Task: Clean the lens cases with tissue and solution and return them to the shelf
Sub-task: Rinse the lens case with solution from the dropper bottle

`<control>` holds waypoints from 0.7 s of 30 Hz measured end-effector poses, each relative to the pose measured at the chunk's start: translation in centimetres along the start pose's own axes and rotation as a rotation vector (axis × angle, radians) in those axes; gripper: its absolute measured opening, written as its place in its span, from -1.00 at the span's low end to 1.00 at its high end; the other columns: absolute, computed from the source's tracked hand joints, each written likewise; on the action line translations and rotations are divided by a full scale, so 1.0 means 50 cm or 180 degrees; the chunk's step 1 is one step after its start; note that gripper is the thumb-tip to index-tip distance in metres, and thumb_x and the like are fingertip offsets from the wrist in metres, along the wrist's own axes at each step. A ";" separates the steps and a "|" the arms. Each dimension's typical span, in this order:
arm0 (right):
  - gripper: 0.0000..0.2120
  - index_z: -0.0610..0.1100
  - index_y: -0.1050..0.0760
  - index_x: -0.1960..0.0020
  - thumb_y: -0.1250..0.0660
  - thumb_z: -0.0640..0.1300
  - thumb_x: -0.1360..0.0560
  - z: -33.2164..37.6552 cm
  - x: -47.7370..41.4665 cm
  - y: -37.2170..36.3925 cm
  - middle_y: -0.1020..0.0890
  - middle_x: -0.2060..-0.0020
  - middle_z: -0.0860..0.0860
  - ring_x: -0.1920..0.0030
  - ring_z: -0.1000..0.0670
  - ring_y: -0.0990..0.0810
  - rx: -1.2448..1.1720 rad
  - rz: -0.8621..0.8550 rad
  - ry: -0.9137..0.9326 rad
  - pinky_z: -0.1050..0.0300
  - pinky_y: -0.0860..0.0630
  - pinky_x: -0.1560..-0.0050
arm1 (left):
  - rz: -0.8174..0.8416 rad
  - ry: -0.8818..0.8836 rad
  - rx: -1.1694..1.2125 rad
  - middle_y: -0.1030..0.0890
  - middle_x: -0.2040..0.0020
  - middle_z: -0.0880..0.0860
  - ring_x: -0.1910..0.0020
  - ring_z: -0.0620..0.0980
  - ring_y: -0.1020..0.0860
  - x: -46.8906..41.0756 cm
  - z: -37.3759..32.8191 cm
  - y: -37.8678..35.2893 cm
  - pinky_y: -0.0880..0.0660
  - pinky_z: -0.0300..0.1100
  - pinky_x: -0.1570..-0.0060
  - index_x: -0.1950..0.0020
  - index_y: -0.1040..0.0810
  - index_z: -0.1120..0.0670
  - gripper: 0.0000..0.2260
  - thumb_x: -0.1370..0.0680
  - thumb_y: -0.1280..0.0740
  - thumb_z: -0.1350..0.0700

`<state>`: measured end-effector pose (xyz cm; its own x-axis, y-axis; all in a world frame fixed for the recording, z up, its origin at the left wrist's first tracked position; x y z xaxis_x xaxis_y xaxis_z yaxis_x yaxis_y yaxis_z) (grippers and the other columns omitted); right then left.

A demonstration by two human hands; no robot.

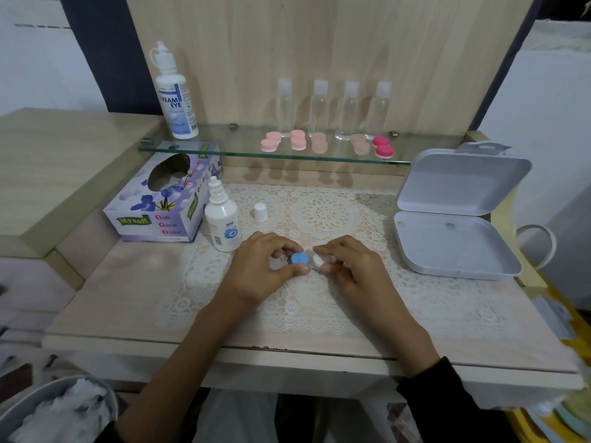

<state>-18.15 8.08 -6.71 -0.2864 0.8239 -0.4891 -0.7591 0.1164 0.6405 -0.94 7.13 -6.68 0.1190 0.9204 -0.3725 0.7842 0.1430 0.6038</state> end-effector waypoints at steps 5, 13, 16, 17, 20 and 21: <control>-0.72 -0.19 -0.61 -0.16 -0.35 -0.35 -0.47 0.002 -0.001 0.000 -0.58 0.05 0.02 0.04 0.06 -0.53 0.0173 0.0062 0.0026 0.40 -0.38 0.05 | -0.0007 -0.0018 0.0015 -0.60 0.18 -0.16 0.13 -0.16 -0.47 -0.001 0.000 -0.001 -0.38 -0.35 0.08 0.07 -0.66 -0.05 -0.76 -0.30 -0.56 0.03; -0.77 -0.18 -0.61 -0.12 -0.42 -0.22 -0.47 0.003 -0.002 -0.004 -0.51 0.09 0.09 0.03 0.05 -0.47 0.0360 0.0049 -0.0099 0.41 -0.32 0.05 | 0.0000 -0.0035 -0.0011 -0.60 0.18 -0.17 0.12 -0.14 -0.48 -0.001 -0.002 0.000 -0.42 -0.27 0.06 0.05 -0.66 -0.05 -0.76 -0.31 -0.56 0.01; -0.75 -0.16 -0.60 -0.08 -0.47 -0.10 -0.44 -0.001 -0.003 -0.005 -0.47 0.09 0.09 0.04 0.05 -0.44 0.0391 -0.0020 -0.0212 0.39 -0.31 0.06 | 0.0003 -0.0045 -0.0045 -0.60 0.18 -0.16 0.11 -0.12 -0.49 0.000 -0.003 0.001 -0.41 -0.29 0.07 0.04 -0.66 -0.04 -0.75 -0.31 -0.55 0.01; -0.73 -0.14 -0.60 -0.09 -0.47 -0.06 -0.44 0.000 -0.002 -0.005 -0.48 0.07 0.08 0.02 0.06 -0.44 0.0359 -0.0018 -0.0255 0.38 -0.32 0.04 | 0.0007 -0.0049 -0.0058 -0.60 0.17 -0.16 0.11 -0.13 -0.49 0.000 -0.003 0.001 -0.40 -0.30 0.07 0.04 -0.66 -0.04 -0.75 -0.32 -0.55 0.01; -0.65 -0.09 -0.54 -0.20 -0.44 -0.01 -0.46 0.002 0.002 -0.005 -0.46 0.01 0.12 -0.03 0.11 -0.41 0.0242 0.0050 -0.0315 0.36 -0.32 -0.01 | 0.0020 -0.0045 -0.0088 -0.60 0.17 -0.17 0.11 -0.14 -0.48 0.000 -0.003 0.001 -0.38 -0.33 0.08 0.04 -0.66 -0.04 -0.75 -0.32 -0.55 0.01; -0.62 -0.10 -0.52 -0.25 -0.42 -0.03 -0.48 0.002 0.003 -0.005 -0.44 0.00 0.14 -0.04 0.12 -0.40 0.0242 0.0080 -0.0298 0.37 -0.30 -0.03 | 0.0016 -0.0038 -0.0073 -0.60 0.17 -0.17 0.12 -0.15 -0.48 0.000 -0.003 0.001 -0.38 -0.34 0.08 0.04 -0.66 -0.04 -0.75 -0.32 -0.55 0.00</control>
<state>-17.96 8.22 -6.87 -0.2461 0.8749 -0.4171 -0.7049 0.1339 0.6966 -1.01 7.17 -6.54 0.1302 0.9168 -0.3776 0.7694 0.1468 0.6217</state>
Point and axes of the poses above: each hand's wrist, its own x-axis away from the middle knuckle, its own y-axis out of the back of the hand, z = x × y, the point moved 4 cm from there along -x, towards the middle knuckle
